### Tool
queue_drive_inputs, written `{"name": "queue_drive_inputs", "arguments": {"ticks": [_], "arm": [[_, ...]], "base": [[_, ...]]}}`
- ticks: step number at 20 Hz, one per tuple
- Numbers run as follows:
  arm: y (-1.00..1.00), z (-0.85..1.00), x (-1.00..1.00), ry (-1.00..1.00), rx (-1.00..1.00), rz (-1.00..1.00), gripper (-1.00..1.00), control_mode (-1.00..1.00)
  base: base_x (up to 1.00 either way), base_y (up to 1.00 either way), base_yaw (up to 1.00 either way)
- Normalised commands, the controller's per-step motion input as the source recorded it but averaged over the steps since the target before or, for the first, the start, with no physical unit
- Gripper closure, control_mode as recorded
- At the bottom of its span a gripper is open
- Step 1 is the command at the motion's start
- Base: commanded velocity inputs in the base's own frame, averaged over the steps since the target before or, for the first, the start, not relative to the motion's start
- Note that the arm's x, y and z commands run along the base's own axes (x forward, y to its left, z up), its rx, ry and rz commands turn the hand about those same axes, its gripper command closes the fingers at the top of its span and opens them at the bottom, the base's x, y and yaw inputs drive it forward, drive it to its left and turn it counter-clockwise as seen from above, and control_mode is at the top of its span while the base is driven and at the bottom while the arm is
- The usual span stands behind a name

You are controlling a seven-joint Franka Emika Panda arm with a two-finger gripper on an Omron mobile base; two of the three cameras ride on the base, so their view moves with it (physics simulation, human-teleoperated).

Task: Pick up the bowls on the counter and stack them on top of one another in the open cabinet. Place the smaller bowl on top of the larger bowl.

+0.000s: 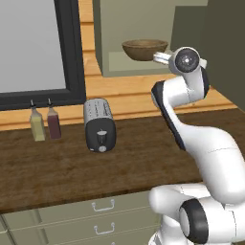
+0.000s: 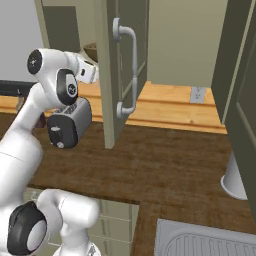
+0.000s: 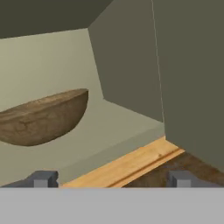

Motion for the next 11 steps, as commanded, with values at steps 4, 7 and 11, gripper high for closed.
{"name": "queue_drive_inputs", "arguments": {"ticks": [4, 7, 11], "arm": [[0.32, -1.00, -1.00, 0.26, -0.07, 0.01, -1.00, -1.00], [0.15, -1.00, -1.00, 0.29, -0.16, 0.00, -1.00, -1.00], [0.12, -1.00, -1.00, 0.30, -0.24, 0.00, -1.00, -1.00]], "base": [[0.00, 0.00, 0.00], [0.00, 0.00, 0.00], [0.00, 0.00, 0.00]]}}
